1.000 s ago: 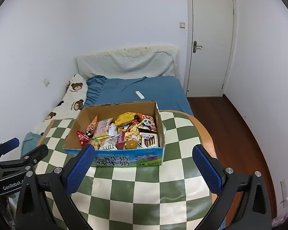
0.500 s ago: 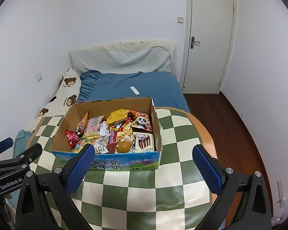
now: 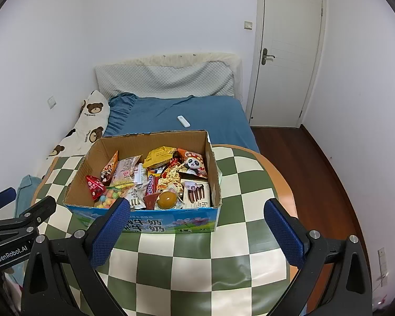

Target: Organize snacks

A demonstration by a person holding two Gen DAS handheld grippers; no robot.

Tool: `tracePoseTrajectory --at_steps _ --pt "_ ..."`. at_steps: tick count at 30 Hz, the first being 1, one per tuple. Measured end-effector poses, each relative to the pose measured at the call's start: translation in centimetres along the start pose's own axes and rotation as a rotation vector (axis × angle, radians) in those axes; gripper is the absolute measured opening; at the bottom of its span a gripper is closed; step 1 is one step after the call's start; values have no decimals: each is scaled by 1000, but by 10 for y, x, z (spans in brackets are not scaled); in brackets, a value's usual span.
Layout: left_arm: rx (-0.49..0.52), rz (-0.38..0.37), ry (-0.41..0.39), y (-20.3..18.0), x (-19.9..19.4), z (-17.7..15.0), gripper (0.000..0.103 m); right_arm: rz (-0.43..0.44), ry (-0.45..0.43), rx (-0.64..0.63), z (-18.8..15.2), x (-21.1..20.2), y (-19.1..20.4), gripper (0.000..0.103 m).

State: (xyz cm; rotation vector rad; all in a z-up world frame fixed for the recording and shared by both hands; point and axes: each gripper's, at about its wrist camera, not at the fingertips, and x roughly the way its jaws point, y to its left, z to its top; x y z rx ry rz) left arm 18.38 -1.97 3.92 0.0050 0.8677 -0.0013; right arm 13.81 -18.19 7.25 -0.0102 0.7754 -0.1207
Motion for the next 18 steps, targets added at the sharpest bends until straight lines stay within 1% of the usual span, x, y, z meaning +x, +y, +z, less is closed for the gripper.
tracePoseTrajectory --at_steps 18 --pt "2 3 -6 -2 -5 3 103 16 3 2 -2 -3 -3 103"
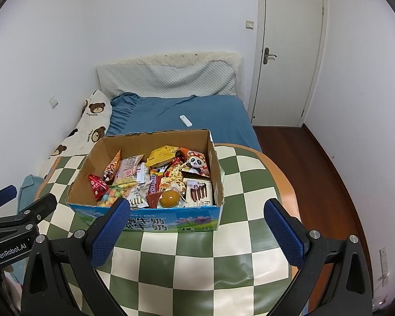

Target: Organize snacks

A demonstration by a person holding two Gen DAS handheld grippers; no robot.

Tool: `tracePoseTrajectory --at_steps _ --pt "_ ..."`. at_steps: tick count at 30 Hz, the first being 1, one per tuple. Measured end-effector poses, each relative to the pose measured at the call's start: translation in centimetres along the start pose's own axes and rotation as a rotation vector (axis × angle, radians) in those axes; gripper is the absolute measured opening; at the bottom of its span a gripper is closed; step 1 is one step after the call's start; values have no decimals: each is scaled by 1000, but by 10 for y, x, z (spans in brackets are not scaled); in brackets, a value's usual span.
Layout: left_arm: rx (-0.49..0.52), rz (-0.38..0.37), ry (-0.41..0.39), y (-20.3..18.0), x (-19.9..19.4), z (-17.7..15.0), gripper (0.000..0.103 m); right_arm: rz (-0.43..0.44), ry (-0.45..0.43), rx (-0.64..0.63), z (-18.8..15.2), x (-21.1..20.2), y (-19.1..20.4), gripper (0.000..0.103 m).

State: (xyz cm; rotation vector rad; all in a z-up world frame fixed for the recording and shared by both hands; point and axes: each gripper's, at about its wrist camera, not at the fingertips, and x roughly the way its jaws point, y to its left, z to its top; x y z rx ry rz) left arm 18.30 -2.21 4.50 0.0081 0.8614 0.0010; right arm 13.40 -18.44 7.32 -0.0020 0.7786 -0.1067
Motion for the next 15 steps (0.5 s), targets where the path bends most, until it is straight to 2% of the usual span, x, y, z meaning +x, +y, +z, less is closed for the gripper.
tracePoseTrajectory --at_steps 15 --pt "2 -1 -1 -1 -5 4 103 15 3 12 -1 -5 0 103"
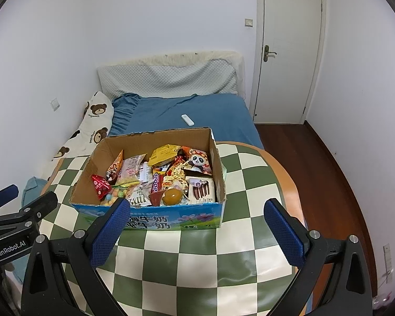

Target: Organize snacks

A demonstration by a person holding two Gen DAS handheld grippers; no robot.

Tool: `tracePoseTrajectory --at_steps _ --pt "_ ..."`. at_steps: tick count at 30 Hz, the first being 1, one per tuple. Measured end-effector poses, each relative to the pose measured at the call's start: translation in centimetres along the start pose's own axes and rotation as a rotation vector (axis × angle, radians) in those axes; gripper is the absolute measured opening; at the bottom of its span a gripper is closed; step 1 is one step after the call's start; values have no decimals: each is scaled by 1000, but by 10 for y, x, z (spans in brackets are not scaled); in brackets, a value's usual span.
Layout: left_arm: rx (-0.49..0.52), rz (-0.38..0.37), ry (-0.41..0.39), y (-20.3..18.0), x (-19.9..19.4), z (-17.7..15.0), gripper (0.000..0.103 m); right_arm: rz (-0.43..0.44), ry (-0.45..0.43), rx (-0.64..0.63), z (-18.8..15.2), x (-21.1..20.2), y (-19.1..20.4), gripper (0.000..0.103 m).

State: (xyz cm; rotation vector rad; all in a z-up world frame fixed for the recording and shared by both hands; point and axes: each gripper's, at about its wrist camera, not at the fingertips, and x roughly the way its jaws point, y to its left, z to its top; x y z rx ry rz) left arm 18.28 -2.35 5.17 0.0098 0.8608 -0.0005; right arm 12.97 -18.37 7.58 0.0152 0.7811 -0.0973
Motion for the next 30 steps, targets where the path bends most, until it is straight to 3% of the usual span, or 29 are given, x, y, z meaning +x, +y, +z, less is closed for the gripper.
tracePoseTrajectory --at_steps 30 --pt "2 0 -13 -2 -7 3 103 -3 -12 18 3 -12 2 103"
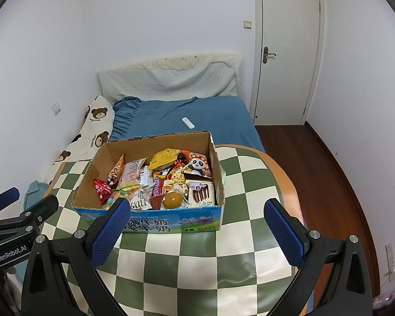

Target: Organize snacks

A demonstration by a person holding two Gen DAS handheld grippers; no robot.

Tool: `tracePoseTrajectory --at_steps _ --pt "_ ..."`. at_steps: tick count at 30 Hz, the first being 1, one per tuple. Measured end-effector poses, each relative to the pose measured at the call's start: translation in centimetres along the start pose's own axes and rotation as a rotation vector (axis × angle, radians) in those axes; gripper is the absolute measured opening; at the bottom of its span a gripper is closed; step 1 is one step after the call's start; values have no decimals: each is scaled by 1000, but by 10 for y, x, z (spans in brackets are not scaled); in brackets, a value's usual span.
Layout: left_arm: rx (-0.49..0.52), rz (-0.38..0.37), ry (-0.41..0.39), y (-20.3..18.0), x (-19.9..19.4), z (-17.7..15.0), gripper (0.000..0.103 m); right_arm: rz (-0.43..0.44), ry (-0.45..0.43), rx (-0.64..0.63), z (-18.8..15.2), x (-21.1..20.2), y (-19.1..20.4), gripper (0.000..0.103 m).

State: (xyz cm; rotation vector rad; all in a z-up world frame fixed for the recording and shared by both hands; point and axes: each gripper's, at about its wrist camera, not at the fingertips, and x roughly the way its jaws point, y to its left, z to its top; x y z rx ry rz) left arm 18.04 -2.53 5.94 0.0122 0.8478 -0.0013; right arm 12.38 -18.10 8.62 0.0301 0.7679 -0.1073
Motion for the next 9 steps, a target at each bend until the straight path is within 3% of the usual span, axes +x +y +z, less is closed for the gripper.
tracePoseTrajectory --at_steps 9 --pt "1 1 -3 0 0 0 103 -1 3 8 -1 0 -3 103"
